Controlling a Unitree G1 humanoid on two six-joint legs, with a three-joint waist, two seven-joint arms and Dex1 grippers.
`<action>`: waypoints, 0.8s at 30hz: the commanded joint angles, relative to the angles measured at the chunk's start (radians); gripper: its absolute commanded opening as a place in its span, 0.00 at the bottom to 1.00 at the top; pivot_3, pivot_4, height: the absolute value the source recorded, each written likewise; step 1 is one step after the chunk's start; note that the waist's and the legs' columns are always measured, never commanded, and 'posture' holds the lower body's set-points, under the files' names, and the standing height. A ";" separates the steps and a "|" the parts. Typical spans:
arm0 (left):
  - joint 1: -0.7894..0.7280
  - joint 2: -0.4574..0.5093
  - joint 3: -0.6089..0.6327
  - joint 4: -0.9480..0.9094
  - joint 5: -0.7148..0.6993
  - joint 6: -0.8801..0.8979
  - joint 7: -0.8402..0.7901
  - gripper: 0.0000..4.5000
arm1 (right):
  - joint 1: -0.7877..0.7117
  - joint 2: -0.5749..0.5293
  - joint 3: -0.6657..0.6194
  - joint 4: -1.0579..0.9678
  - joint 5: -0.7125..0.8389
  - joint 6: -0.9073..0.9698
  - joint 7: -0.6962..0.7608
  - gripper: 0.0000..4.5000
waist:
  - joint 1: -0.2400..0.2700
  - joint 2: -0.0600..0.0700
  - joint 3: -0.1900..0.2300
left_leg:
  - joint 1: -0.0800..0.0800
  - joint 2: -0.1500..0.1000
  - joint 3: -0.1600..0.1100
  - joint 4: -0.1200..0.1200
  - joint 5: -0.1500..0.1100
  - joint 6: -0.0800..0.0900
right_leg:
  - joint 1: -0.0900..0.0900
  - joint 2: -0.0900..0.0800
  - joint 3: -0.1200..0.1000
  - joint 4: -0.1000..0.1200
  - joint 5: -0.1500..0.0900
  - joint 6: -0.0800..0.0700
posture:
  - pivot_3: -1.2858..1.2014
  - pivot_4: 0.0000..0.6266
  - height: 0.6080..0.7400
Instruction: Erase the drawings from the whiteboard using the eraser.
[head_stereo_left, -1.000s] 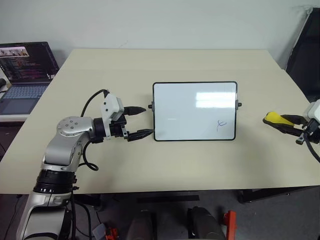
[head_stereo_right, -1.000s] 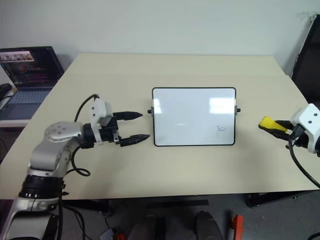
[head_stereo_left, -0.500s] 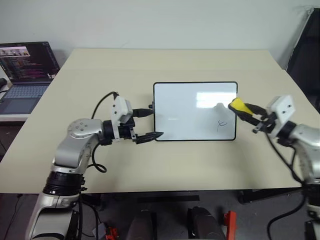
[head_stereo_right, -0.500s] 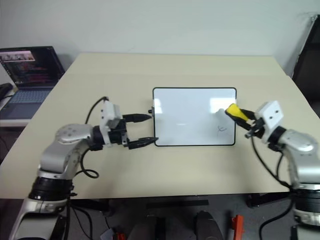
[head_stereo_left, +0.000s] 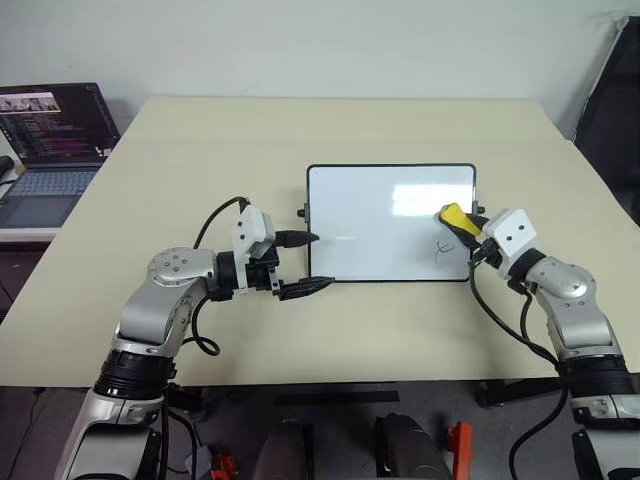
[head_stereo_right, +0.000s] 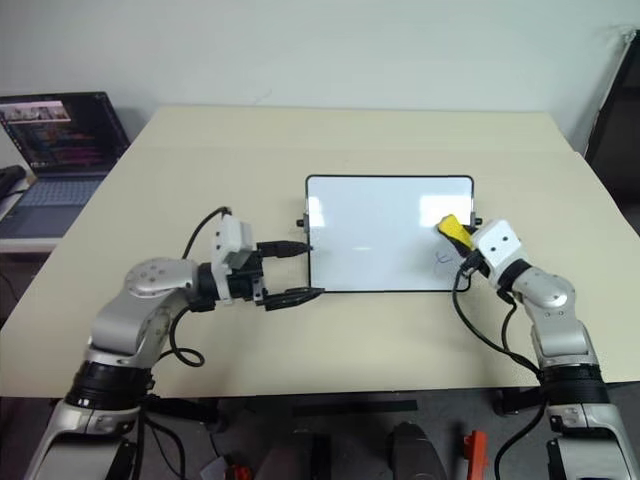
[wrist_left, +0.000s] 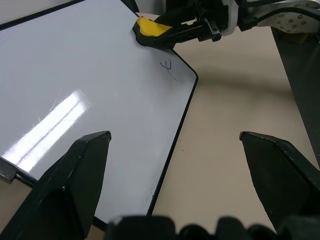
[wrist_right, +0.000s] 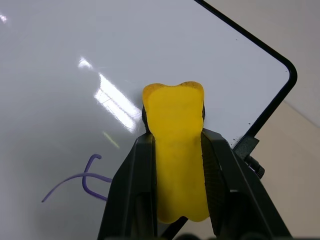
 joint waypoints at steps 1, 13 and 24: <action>-0.016 0.007 0.009 -0.021 -0.002 -0.017 -0.002 1.00 | 0.020 -0.021 0.051 0.056 -0.052 -0.023 0.023 0.19 | 0.000 0.000 0.000 | 0.000 0.000 0.000 0.000 0.000 0.000 | 0.000 0.000 0.000 0.000 0.000 0.000 | 0.52 0.24 1.00; -0.006 0.022 0.019 -0.026 -0.001 -0.016 0.002 1.00 | 0.189 -0.022 0.188 -0.051 -0.049 0.034 0.162 0.19 | -0.018 -0.008 -0.007 | 0.023 0.001 -0.001 0.001 0.000 0.000 | 0.023 0.000 0.000 -0.002 -0.005 -0.002 | 0.52 0.24 1.00; -0.032 0.004 0.005 0.001 0.007 -0.028 -0.003 1.00 | 0.000 -0.065 0.086 0.102 -0.158 0.016 -0.080 0.19 | -0.019 -0.008 -0.007 | 0.024 0.001 0.000 0.001 0.001 0.001 | 0.024 0.001 0.001 -0.002 -0.003 -0.002 | 0.52 0.24 1.00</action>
